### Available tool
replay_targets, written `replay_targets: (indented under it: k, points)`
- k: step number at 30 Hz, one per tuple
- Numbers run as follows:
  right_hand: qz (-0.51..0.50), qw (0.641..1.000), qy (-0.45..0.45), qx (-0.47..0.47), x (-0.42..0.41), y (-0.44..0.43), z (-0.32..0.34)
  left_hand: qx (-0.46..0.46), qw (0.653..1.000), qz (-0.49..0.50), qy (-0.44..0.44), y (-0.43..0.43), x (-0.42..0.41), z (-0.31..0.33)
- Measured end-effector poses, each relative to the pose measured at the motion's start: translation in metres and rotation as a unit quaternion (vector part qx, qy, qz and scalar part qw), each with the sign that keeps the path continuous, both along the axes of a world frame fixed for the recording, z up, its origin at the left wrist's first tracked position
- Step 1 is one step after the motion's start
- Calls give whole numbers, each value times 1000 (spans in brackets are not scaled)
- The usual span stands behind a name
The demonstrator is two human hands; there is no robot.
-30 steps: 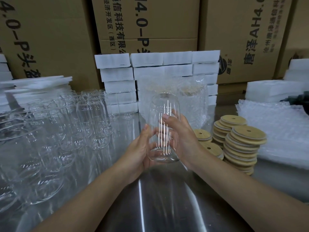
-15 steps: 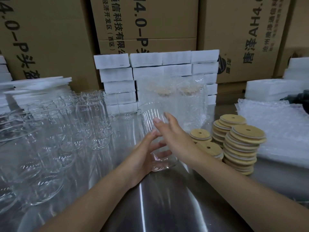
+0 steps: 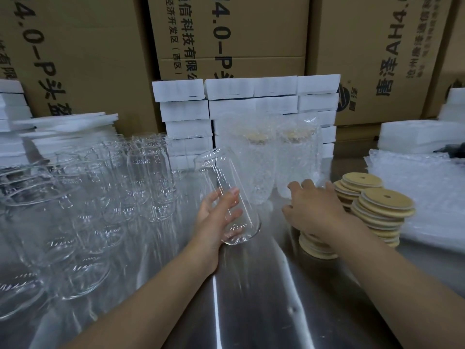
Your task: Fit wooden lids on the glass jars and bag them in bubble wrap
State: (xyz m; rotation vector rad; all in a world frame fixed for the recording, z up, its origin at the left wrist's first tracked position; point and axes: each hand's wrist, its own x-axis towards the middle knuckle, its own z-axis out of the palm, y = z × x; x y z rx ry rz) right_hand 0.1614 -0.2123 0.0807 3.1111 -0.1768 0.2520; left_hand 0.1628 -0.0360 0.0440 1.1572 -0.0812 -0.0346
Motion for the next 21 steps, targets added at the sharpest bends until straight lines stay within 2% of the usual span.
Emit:
replay_targets:
  k: [7, 11, 18, 21]
  points:
    - [-11, 1000, 22, 0, -3, 1, 3, -1, 1000, 30, 2, 2, -5, 5]
    - [-9, 1000, 22, -1, -4, 1, 2, 29, 999, 30, -17, 0, -8, 5]
    - [9, 999, -39, 32, -2, 1, 1, 75, 995, 43, -50, -2, -6, 0]
    - [23, 989, -125, 71, 0, 2, 2, 86, 993, 49, -58, -2, -5, -1]
